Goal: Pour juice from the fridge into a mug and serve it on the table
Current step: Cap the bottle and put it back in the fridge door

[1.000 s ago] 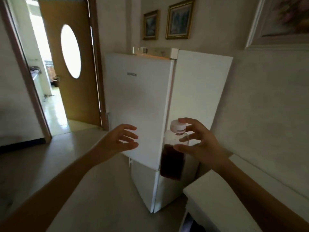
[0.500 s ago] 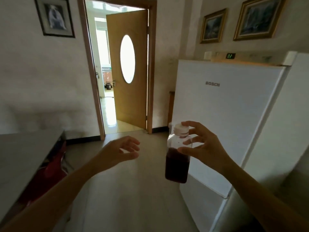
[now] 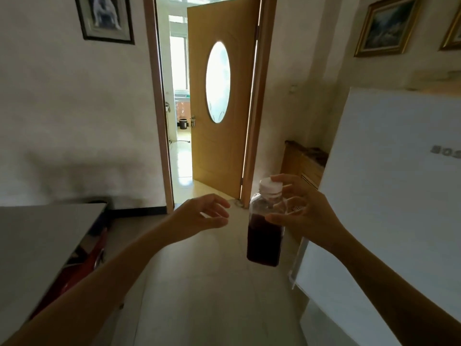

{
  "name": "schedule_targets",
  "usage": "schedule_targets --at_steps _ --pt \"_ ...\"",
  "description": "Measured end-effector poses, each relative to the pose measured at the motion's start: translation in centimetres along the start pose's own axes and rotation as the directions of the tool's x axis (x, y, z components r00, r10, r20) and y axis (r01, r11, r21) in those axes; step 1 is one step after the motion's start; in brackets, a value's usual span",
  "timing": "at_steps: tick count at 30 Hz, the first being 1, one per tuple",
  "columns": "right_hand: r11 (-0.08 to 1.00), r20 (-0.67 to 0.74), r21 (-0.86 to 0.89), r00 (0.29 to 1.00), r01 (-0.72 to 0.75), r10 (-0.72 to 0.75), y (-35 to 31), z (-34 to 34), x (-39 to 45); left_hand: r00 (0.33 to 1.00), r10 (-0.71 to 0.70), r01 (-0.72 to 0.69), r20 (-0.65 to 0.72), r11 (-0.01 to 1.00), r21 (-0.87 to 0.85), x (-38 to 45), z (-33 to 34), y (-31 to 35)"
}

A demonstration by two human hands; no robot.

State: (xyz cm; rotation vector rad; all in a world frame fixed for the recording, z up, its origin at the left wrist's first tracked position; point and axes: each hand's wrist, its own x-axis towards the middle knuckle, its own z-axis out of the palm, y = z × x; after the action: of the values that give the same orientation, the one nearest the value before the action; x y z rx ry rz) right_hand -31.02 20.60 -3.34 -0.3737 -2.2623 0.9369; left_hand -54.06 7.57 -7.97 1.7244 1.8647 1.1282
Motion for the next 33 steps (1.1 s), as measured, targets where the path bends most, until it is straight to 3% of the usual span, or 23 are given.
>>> schedule_targets --at_steps 9,17,24,33 --pt "0.993 -0.046 -0.084 0.996 -0.085 0.082 7.7 2.2 12.6 0.994 0.024 -0.020 0.109 0.999 -0.031 12.2 -6.7 -10.2" --pt "0.952 -0.260 -0.173 0.944 -0.253 0.204 13.1 3.7 21.6 0.950 0.130 -0.097 0.284 0.987 -0.127 26.4 -10.6 -17.9" --pt "0.908 -0.422 -0.187 0.866 -0.375 0.270 17.9 1.5 26.6 0.888 0.231 -0.174 0.397 0.969 -0.175 40.2 -7.6 -19.7" --pt "0.824 -0.582 -0.334 0.787 -0.458 0.202 24.7 -2.9 31.3 0.748 0.394 -0.284 0.534 0.917 -0.279 54.3 -1.4 -19.4"
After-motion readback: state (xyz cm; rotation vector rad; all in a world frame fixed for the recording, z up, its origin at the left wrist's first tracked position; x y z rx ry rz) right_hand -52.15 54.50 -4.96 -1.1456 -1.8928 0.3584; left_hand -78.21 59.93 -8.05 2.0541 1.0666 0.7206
